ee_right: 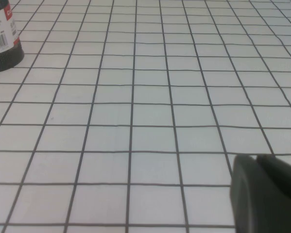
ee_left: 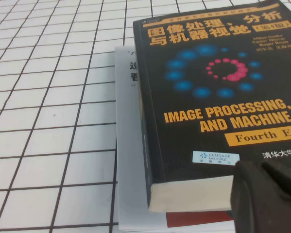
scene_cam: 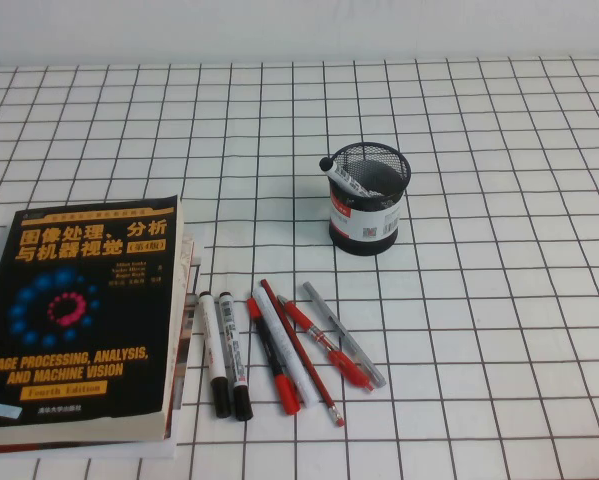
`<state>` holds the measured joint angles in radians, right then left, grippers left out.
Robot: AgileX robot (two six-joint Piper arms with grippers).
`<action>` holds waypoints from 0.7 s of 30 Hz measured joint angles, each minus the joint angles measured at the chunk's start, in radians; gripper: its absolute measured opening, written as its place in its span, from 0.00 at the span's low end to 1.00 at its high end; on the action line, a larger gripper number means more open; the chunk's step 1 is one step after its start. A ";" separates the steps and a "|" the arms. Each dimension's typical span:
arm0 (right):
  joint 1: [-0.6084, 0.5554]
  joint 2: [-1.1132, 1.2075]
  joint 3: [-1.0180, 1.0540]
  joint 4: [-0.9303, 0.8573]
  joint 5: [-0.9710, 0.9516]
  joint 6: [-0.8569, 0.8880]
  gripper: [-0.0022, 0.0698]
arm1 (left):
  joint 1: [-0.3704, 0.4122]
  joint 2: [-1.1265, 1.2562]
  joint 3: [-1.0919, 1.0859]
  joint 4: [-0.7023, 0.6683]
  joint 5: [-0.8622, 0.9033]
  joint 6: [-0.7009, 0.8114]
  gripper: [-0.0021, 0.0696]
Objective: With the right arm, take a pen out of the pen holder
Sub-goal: 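Take a marker out of the pen holder and lay it on the table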
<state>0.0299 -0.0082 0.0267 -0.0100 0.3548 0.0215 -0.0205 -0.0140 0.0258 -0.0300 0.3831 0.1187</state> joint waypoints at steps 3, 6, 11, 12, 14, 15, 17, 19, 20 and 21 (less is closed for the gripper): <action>0.000 0.000 0.000 0.000 0.000 0.000 0.01 | 0.000 0.000 0.000 0.000 0.000 0.000 0.02; 0.000 0.000 0.000 0.000 0.000 0.000 0.01 | 0.000 0.000 0.000 0.000 0.000 0.000 0.02; 0.000 0.000 0.000 0.000 0.000 0.000 0.01 | 0.000 0.000 0.000 0.000 0.000 0.000 0.02; 0.000 0.000 0.000 0.000 0.000 0.000 0.01 | 0.000 0.000 0.000 0.000 0.000 0.000 0.02; 0.000 0.000 0.000 0.000 0.000 0.000 0.01 | 0.000 0.000 0.000 0.000 0.000 0.000 0.02; 0.000 0.000 0.000 0.000 0.000 0.000 0.01 | 0.000 0.000 0.000 0.000 0.000 0.000 0.02; 0.000 0.000 0.000 0.000 0.000 0.000 0.01 | 0.000 0.000 0.000 0.000 0.000 0.000 0.02; 0.000 0.000 0.000 0.000 0.000 0.000 0.01 | 0.000 0.000 0.000 0.000 0.000 0.000 0.02; 0.000 0.000 0.000 0.000 0.000 0.000 0.01 | 0.000 0.000 0.000 0.000 0.000 0.000 0.02; 0.000 0.000 0.000 0.000 0.000 0.000 0.01 | 0.000 0.000 0.000 0.000 0.000 0.000 0.02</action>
<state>0.0299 -0.0082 0.0267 -0.0100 0.3548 0.0215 -0.0205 -0.0140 0.0258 -0.0300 0.3831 0.1187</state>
